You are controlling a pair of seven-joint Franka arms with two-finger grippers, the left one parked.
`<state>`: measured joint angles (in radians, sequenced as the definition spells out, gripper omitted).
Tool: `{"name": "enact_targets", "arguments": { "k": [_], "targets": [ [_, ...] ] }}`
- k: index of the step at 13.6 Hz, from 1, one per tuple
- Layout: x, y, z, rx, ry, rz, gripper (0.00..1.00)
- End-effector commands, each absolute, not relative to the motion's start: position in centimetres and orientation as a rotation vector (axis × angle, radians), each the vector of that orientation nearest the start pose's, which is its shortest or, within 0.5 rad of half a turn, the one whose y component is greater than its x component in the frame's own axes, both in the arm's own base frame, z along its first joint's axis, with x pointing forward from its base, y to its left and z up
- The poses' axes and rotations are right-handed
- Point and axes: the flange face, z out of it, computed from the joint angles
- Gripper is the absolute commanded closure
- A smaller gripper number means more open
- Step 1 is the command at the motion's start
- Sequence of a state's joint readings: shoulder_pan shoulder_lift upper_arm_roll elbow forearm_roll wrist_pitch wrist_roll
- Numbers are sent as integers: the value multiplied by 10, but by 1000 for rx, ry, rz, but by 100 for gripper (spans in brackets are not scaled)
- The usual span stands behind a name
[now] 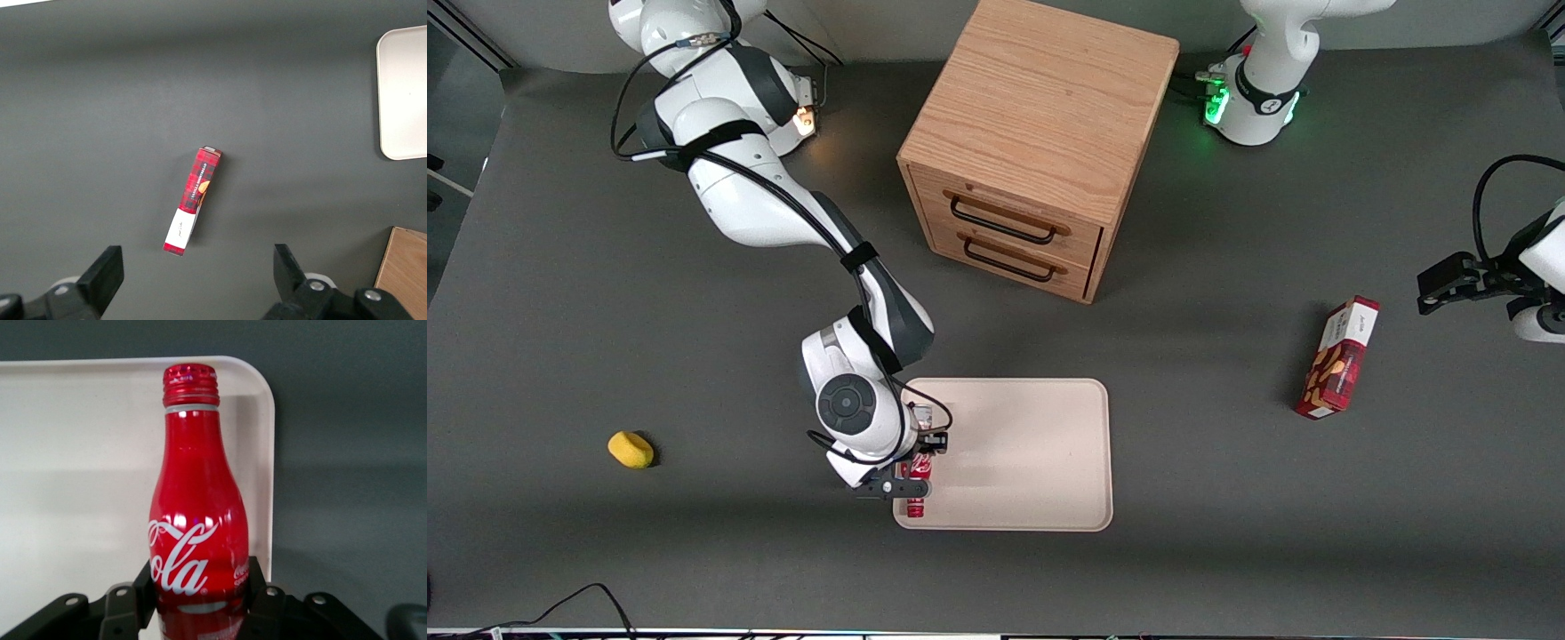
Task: Place coke bottle on tray
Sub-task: 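Lower the bottle onto the tray's corner and open the right gripper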
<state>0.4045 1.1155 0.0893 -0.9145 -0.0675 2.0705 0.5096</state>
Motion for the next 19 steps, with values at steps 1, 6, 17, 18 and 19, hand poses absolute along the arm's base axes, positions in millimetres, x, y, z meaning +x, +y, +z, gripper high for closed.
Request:
{"name": "enact_targets", "arguments": {
  "k": [1, 6, 17, 18, 19],
  "targets": [
    [719, 347, 203, -3081, 56, -70, 100],
    [718, 348, 199, -3086, 57, -69, 0],
    [719, 345, 198, -3090, 67, -70, 0],
    [719, 345, 198, -3090, 67, -70, 0],
    [719, 345, 198, -3090, 67, -70, 0]
  ]
}}
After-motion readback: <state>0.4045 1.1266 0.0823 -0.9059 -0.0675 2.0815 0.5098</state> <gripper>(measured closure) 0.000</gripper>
